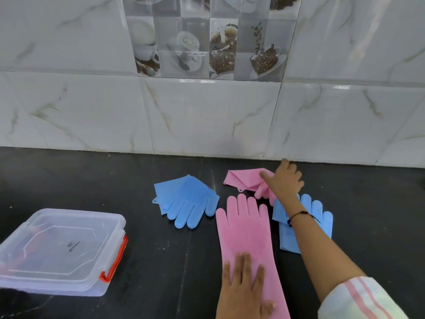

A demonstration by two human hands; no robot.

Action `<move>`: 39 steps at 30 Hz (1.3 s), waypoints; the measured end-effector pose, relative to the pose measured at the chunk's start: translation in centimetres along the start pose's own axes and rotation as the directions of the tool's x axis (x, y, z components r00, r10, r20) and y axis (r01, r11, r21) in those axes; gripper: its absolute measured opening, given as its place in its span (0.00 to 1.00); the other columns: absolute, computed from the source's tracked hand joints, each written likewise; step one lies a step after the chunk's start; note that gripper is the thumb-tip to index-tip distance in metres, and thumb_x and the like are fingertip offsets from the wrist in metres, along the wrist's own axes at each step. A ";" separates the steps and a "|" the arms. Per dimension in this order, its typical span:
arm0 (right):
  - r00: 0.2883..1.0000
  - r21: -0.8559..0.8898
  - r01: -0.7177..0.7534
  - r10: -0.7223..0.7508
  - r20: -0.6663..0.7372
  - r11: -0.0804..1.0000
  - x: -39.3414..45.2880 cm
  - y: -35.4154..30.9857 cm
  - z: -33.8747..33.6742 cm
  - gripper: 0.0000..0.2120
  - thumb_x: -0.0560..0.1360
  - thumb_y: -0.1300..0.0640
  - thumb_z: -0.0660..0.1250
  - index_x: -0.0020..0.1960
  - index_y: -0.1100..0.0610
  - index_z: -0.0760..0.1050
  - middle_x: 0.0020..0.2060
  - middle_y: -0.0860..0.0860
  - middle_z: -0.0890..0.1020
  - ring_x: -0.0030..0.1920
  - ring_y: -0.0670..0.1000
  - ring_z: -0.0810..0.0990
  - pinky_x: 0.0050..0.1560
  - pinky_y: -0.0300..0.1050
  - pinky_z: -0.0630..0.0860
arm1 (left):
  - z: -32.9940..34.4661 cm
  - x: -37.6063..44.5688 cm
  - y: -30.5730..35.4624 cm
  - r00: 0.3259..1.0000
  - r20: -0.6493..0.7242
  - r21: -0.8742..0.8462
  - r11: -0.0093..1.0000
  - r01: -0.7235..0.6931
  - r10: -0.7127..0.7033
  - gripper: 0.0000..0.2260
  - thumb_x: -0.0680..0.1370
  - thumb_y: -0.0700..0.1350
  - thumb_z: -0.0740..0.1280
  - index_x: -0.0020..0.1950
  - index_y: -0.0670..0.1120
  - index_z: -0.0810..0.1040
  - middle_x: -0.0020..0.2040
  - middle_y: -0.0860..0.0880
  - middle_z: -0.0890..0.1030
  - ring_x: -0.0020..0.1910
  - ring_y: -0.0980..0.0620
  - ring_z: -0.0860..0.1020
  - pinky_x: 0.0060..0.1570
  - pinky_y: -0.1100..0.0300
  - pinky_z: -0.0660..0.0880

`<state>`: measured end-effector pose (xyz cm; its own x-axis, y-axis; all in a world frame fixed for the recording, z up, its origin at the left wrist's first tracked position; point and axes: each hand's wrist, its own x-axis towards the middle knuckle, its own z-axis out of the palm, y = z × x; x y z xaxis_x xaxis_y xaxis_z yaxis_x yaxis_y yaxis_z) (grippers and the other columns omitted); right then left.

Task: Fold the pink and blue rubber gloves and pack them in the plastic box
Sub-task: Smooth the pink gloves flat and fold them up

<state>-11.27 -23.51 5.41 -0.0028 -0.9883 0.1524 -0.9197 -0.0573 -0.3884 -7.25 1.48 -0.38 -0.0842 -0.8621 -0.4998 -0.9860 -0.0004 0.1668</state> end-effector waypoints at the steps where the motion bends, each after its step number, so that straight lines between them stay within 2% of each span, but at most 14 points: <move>1: 0.991 0.020 -0.020 0.017 0.133 1.000 0.7 0.2 0.2 0.37 0.70 0.42 0.68 0.71 0.58 0.58 0.65 0.62 0.69 0.63 0.65 0.69 0.61 0.61 0.68 | -0.4 0.0 -0.2 0.999 0.044 -0.021 0.999 -0.024 0.025 0.34 0.79 0.61 0.50 0.76 0.49 0.36 0.75 0.43 0.29 0.73 0.42 0.28 0.71 0.41 0.32; 4: 0.926 0.098 0.104 -0.132 0.354 0.990 1.4 0.1 1.1 0.25 0.72 0.53 0.66 0.67 0.56 0.66 0.61 0.61 0.74 0.59 0.62 0.75 0.58 0.54 0.74 | -0.7 -0.2 -0.1 0.995 0.084 -0.066 0.997 -0.048 0.054 0.33 0.80 0.59 0.51 0.76 0.49 0.35 0.75 0.40 0.28 0.71 0.41 0.26 0.70 0.41 0.30; 11: 0.939 0.461 0.250 -0.330 0.100 0.851 3.4 -2.1 -5.0 0.08 0.72 0.62 0.62 0.50 0.64 0.74 0.43 0.57 0.77 0.43 0.55 0.75 0.41 0.42 0.70 | -2.8 -0.8 -2.1 0.960 -0.278 -0.185 0.983 -0.007 -0.045 0.29 0.80 0.47 0.57 0.77 0.50 0.47 0.79 0.47 0.43 0.78 0.46 0.41 0.74 0.49 0.40; 15: 0.827 0.591 0.355 -0.537 0.163 0.725 2.0 -3.7 -12.7 0.06 0.70 0.59 0.66 0.46 0.59 0.75 0.40 0.52 0.79 0.39 0.49 0.78 0.38 0.42 0.74 | -7.5 -1.0 -4.0 0.717 -0.690 -0.232 0.969 -0.088 -0.100 0.29 0.80 0.47 0.58 0.77 0.48 0.47 0.79 0.49 0.46 0.78 0.49 0.42 0.71 0.58 0.37; 18: 0.675 0.568 0.400 -0.650 0.348 0.719 -0.1 -4.5 -17.5 0.04 0.72 0.60 0.67 0.47 0.58 0.77 0.39 0.50 0.81 0.40 0.48 0.80 0.39 0.41 0.78 | -12.0 -1.4 -4.6 0.543 -0.832 -0.281 0.931 -0.233 -0.115 0.34 0.77 0.50 0.63 0.77 0.45 0.49 0.79 0.46 0.51 0.78 0.47 0.47 0.75 0.52 0.44; 20: 0.561 0.562 0.371 -0.661 0.499 0.739 -1.4 -4.6 -19.7 0.02 0.74 0.61 0.67 0.45 0.56 0.77 0.39 0.49 0.82 0.40 0.47 0.81 0.38 0.39 0.79 | -14.3 -1.9 -4.4 0.526 -0.844 -0.341 0.863 -0.372 -0.107 0.39 0.74 0.51 0.68 0.77 0.46 0.49 0.77 0.47 0.56 0.76 0.48 0.55 0.74 0.49 0.53; 24: 0.412 0.520 0.303 -0.602 0.684 0.798 -3.9 -5.1 -21.8 0.05 0.74 0.56 0.68 0.46 0.58 0.79 0.42 0.55 0.84 0.44 0.52 0.82 0.41 0.44 0.80 | -15.1 -3.3 -2.9 0.692 -0.720 -0.572 0.611 -0.547 -0.054 0.32 0.72 0.46 0.69 0.72 0.57 0.58 0.60 0.60 0.71 0.58 0.56 0.71 0.52 0.64 0.69; 26: 0.384 0.449 0.358 -0.568 0.728 0.818 -4.5 -4.7 -21.5 0.14 0.73 0.50 0.68 0.50 0.62 0.78 0.49 0.65 0.81 0.46 0.56 0.80 0.49 0.55 0.78 | -13.2 -3.7 -2.0 0.793 -0.605 -0.760 0.348 -0.549 -0.071 0.21 0.72 0.40 0.65 0.61 0.58 0.69 0.53 0.60 0.76 0.52 0.53 0.76 0.43 0.66 0.72; 28: 0.480 0.399 0.327 -0.514 0.711 0.857 -4.5 -3.8 -19.5 0.13 0.76 0.54 0.63 0.49 0.64 0.77 0.47 0.67 0.81 0.42 0.55 0.79 0.48 0.56 0.79 | -10.7 -3.8 -1.3 0.924 -0.367 -0.926 -0.052 -0.373 -0.105 0.21 0.68 0.35 0.64 0.59 0.51 0.71 0.54 0.48 0.77 0.51 0.47 0.77 0.39 0.59 0.76; 30: 0.684 0.381 0.165 -0.383 0.620 0.910 -4.7 -2.6 -16.6 0.11 0.78 0.62 0.57 0.38 0.62 0.73 0.28 0.60 0.80 0.32 0.51 0.77 0.33 0.42 0.77 | -8.2 -3.5 -1.1 0.984 -0.174 -0.908 -0.383 -0.170 -0.026 0.22 0.62 0.34 0.63 0.56 0.46 0.73 0.49 0.44 0.81 0.48 0.43 0.78 0.37 0.55 0.79; 33: 0.646 0.386 -0.104 -0.232 0.727 0.917 -6.0 -1.4 -11.1 0.13 0.75 0.61 0.61 0.32 0.59 0.66 0.19 0.50 0.74 0.21 0.47 0.73 0.20 0.31 0.71 | -5.0 -2.2 -2.1 0.991 -0.099 -0.818 -0.559 -0.133 -0.091 0.20 0.57 0.35 0.59 0.49 0.41 0.71 0.40 0.43 0.77 0.39 0.44 0.75 0.36 0.55 0.77; 35: 0.658 0.510 -0.424 -0.133 0.742 0.748 -5.9 -0.3 -7.6 0.18 0.79 0.49 0.59 0.38 0.61 0.72 0.25 0.54 0.80 0.26 0.49 0.78 0.24 0.38 0.76 | -3.9 -1.2 -2.9 0.971 -0.099 -0.904 -0.389 -0.180 -0.220 0.15 0.59 0.37 0.61 0.45 0.43 0.70 0.44 0.44 0.73 0.39 0.50 0.71 0.41 0.57 0.71; 37: 0.672 0.551 -0.549 -0.060 0.738 0.628 -6.0 1.6 -5.1 0.25 0.79 0.42 0.53 0.44 0.63 0.74 0.35 0.58 0.79 0.34 0.55 0.79 0.32 0.48 0.79 | -3.7 -0.3 -2.2 0.914 -0.221 -0.975 0.072 -0.209 -0.339 0.11 0.72 0.43 0.59 0.53 0.43 0.72 0.54 0.47 0.76 0.40 0.55 0.69 0.41 0.61 0.67; 39: 0.678 0.519 -0.528 -0.035 0.735 0.672 -6.9 3.1 -3.6 0.25 0.78 0.40 0.53 0.46 0.61 0.74 0.38 0.56 0.79 0.38 0.55 0.79 0.39 0.51 0.79 | -3.9 1.1 -2.3 0.833 -0.369 -0.900 0.384 -0.209 -0.412 0.09 0.77 0.45 0.52 0.51 0.45 0.69 0.46 0.51 0.72 0.40 0.46 0.66 0.38 0.51 0.64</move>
<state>-15.54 -16.39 6.38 0.3190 -0.7713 -0.5507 -0.4125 0.4101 -0.8134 -4.49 -1.44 1.97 0.3890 -0.9051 -0.1717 -0.2311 -0.2762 0.9329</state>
